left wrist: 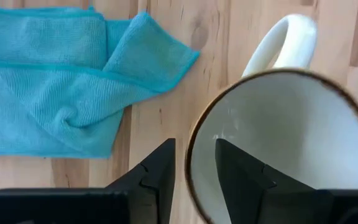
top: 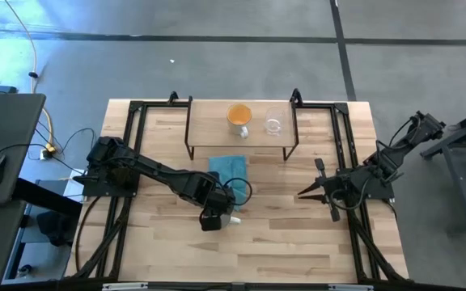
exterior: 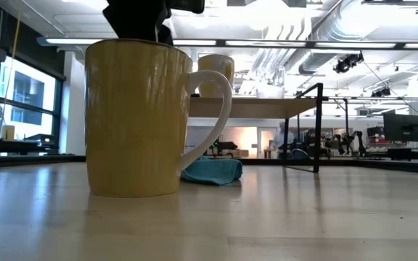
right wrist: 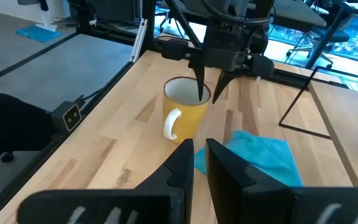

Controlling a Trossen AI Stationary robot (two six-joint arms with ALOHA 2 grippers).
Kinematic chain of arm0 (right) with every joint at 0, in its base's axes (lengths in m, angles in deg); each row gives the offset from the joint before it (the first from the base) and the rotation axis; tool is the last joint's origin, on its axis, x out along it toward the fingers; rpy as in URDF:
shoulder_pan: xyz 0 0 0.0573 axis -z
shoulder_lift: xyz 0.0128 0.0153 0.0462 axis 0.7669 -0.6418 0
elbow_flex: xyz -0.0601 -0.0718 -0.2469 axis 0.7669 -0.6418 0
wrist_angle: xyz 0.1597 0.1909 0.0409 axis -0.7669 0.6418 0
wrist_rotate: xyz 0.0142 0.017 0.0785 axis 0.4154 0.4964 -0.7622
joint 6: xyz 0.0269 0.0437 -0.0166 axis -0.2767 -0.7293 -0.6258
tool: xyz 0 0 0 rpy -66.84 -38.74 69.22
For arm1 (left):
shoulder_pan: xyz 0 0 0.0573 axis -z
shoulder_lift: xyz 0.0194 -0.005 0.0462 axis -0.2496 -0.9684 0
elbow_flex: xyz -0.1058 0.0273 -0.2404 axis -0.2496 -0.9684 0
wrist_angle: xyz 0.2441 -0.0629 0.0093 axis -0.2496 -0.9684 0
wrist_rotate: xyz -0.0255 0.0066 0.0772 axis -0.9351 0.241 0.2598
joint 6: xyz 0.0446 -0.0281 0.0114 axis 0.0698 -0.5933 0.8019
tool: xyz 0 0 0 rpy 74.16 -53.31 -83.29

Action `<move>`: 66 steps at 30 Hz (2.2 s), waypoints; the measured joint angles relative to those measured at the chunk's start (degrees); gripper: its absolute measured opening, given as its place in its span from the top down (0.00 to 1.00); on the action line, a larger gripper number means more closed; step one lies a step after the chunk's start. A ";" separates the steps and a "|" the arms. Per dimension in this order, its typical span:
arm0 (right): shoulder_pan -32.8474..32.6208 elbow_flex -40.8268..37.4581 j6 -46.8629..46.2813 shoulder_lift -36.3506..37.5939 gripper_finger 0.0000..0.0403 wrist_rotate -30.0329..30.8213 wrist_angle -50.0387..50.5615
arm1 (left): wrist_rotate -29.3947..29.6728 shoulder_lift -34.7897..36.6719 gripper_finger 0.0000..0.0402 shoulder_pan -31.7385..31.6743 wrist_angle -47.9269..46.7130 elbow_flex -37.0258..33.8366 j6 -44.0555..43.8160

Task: Stack small to large cups/mugs on shelf
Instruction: Put the yellow mug on the shelf

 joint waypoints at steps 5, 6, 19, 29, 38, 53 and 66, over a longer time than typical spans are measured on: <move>0.01 0.00 -0.23 0.00 0.92 -0.04 0.00 | 0.65 0.00 0.78 0.00 0.28 0.00 1.41; 0.01 0.00 -0.52 0.00 0.92 -0.08 -0.01 | 0.71 0.00 0.80 0.00 0.32 0.00 1.64; 0.02 0.00 -0.94 0.00 0.92 -0.15 0.00 | 2.02 0.04 0.98 0.00 0.89 0.00 3.62; 0.00 0.00 -0.94 0.00 0.92 -0.13 0.02 | 2.86 0.07 0.99 0.00 -0.39 0.00 4.85; 0.00 0.00 -0.94 0.00 0.92 -0.09 0.02 | 2.80 0.35 1.00 -0.76 -2.00 0.04 6.16; 0.00 0.00 -0.94 0.02 0.92 -0.04 0.44 | 4.99 5.99 1.00 -1.80 -4.10 0.04 7.22; 0.02 0.00 -0.94 0.00 0.92 -0.04 0.44 | 4.36 7.07 1.00 -3.98 -6.28 0.47 9.34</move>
